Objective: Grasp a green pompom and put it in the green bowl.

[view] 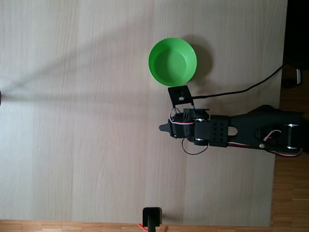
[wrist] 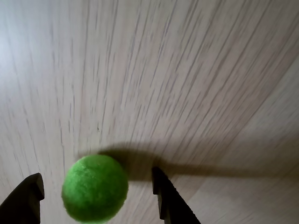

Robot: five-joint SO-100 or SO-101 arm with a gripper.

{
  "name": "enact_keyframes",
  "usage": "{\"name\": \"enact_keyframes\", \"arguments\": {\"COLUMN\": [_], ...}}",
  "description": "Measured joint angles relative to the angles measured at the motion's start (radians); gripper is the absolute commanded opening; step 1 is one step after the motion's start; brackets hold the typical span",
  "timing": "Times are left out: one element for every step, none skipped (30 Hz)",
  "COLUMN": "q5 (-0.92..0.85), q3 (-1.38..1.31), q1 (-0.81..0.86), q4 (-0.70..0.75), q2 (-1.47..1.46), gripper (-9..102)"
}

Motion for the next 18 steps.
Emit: {"name": "enact_keyframes", "arguments": {"q5": [0.000,0.000,0.000,0.000,0.000,0.000,0.000,0.000,0.000,0.000,0.000,0.000,0.000,0.000,0.000,0.000,0.000,0.000], "q3": [0.000,0.000,0.000,0.000,0.000,0.000,0.000,0.000,0.000,0.000,0.000,0.000,0.000,0.000,0.000,0.000,0.000,0.000], "q1": [0.000,0.000,0.000,0.000,0.000,0.000,0.000,0.000,0.000,0.000,0.000,0.000,0.000,0.000,0.000,0.000,0.000,0.000], "q4": [0.000,0.000,0.000,0.000,0.000,0.000,0.000,0.000,0.000,0.000,0.000,0.000,0.000,0.000,0.000,0.000,0.000,0.000], "q2": [0.000,0.000,0.000,0.000,0.000,0.000,0.000,0.000,0.000,0.000,0.000,0.000,0.000,0.000,0.000,0.000,0.000,0.000], "gripper": [28,28,28,27,25,24,22,20,19,17,16,16,15,14,14,14,13,13]}}
